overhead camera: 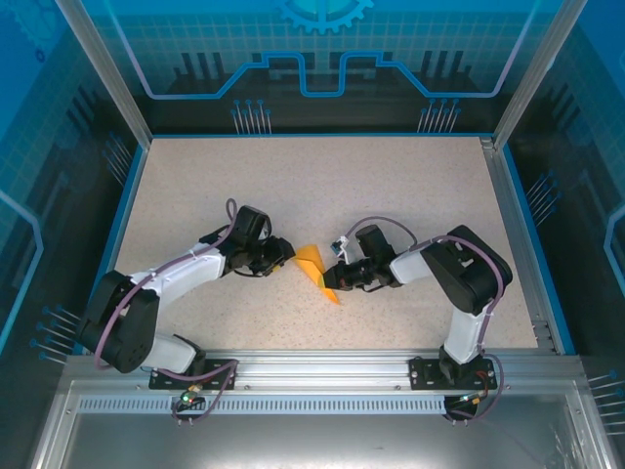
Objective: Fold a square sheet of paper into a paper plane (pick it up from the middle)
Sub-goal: Fold the wing for the fifth time at the center of the table.
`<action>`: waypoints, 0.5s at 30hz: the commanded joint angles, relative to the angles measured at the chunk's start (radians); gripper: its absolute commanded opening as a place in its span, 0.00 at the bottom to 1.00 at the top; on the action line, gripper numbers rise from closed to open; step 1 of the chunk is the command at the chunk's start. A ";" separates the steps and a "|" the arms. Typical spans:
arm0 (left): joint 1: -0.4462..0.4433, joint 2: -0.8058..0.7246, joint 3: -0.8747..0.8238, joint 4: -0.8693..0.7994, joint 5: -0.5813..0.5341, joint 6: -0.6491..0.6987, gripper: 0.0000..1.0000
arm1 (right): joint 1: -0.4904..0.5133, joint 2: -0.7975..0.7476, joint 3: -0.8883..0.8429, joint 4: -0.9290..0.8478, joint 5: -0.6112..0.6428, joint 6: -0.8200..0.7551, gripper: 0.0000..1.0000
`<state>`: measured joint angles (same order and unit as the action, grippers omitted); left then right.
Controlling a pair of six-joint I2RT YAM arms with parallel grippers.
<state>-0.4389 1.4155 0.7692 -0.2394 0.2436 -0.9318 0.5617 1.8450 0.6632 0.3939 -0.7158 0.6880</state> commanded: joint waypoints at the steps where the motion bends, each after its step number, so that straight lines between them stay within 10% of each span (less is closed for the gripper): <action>1: -0.012 0.022 -0.011 0.052 0.038 0.027 0.42 | -0.011 0.039 -0.003 -0.027 0.058 0.035 0.00; 15: -0.099 0.163 0.050 0.137 0.065 -0.001 0.41 | -0.010 0.030 -0.080 -0.007 0.174 0.078 0.00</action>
<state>-0.5228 1.5551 0.7780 -0.1284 0.2867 -0.9360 0.5610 1.8420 0.6304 0.4572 -0.6895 0.7589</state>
